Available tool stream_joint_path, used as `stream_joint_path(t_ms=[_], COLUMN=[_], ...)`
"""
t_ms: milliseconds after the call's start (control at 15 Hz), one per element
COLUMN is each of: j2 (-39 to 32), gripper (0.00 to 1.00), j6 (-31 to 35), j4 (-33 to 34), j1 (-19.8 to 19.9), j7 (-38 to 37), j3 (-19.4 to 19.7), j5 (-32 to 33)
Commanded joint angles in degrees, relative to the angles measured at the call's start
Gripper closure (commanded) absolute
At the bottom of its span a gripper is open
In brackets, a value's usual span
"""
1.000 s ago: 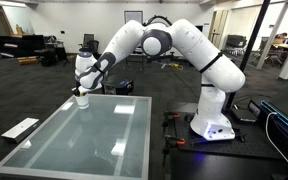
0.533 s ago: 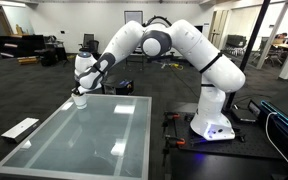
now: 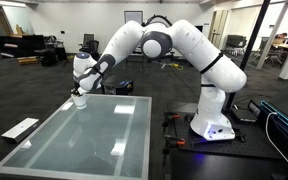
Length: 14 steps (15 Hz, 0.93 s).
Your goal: Take the pen out of the cup and put it on the table
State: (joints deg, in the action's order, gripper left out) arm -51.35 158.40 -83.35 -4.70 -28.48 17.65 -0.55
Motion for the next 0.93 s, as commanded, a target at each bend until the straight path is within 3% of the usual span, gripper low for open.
stream_joint_path(t_ms=[0, 867], j2=[3.45, 8.78], gripper=[0.97, 0.97], j6=[2.51, 16.75], j4=[-5.05, -15.94], j1=[-3.67, -14.19], j7=[-1.20, -0.78], j3=[3.57, 13.97], j5=[2.05, 1.62])
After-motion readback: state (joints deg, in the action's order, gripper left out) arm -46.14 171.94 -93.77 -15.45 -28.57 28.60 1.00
